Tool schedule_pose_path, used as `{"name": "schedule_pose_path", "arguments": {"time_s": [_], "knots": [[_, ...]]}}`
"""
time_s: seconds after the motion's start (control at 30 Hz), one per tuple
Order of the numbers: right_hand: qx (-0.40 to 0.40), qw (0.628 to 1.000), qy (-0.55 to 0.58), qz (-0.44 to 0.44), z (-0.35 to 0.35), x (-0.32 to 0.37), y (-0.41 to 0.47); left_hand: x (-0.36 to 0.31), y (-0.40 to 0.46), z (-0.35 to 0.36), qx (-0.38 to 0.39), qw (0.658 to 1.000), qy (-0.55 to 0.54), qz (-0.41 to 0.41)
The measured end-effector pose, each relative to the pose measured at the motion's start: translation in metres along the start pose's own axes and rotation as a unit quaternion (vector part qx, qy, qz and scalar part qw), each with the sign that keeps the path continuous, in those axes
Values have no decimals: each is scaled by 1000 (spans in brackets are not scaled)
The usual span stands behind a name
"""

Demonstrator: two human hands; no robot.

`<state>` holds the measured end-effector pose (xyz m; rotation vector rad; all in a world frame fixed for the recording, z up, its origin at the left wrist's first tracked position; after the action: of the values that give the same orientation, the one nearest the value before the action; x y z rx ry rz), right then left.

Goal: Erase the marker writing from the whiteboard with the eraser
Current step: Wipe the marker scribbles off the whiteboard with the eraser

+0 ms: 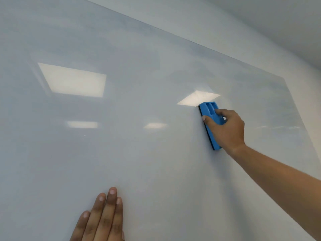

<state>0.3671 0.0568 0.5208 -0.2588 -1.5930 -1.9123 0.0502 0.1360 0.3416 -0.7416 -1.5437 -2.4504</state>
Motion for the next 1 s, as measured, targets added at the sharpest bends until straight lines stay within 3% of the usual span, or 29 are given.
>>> {"name": "schedule_pose_path", "arguments": {"time_s": [0.1,0.2,0.27,0.33,0.4,0.47,0.57,0.63,0.73,0.8,0.87,0.93,1.0], "knots": [[79,978,49,-185,23,47,-87,2,-4,1,-4,1000,-10,-18],[200,902,54,-378,41,84,-155,3,-6,0,41,996,-55,-51],[230,869,28,-437,39,91,-151,4,-8,-4,61,993,-82,-64],[206,895,14,-395,38,98,-122,12,-12,-8,75,992,-90,-55],[128,955,20,-267,35,98,-83,10,-16,-16,109,988,-95,-53],[74,983,18,-169,40,96,-59,12,-19,-24,129,982,-118,-69],[63,978,16,-196,44,94,-83,12,-17,-27,130,973,-168,-85],[115,955,16,-271,39,90,-135,16,-21,-29,114,964,-211,-113],[236,893,9,-384,19,61,-236,26,-28,-35,74,940,-298,-152],[320,817,-40,-478,1,26,-298,27,-29,-35,80,934,-317,-146],[375,740,-204,-520,-10,-16,-341,23,-26,-34,104,945,-284,-123],[367,726,-243,-529,-23,-44,-345,18,-25,-30,117,956,-253,-96],[361,739,-146,-551,-32,-52,-319,16,-27,-26,114,963,-227,-84]]}}
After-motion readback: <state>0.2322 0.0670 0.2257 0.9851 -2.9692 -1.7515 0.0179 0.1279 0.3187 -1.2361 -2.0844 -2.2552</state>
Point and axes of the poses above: each hand's wrist, its own y-axis towards the middle knuckle, its own z-axis out of the palm, x = y × z, the point moved 4 cm from there along y, towards the middle knuckle, and after that the axes turned 7 degrees about z, right-handed, at the moved point
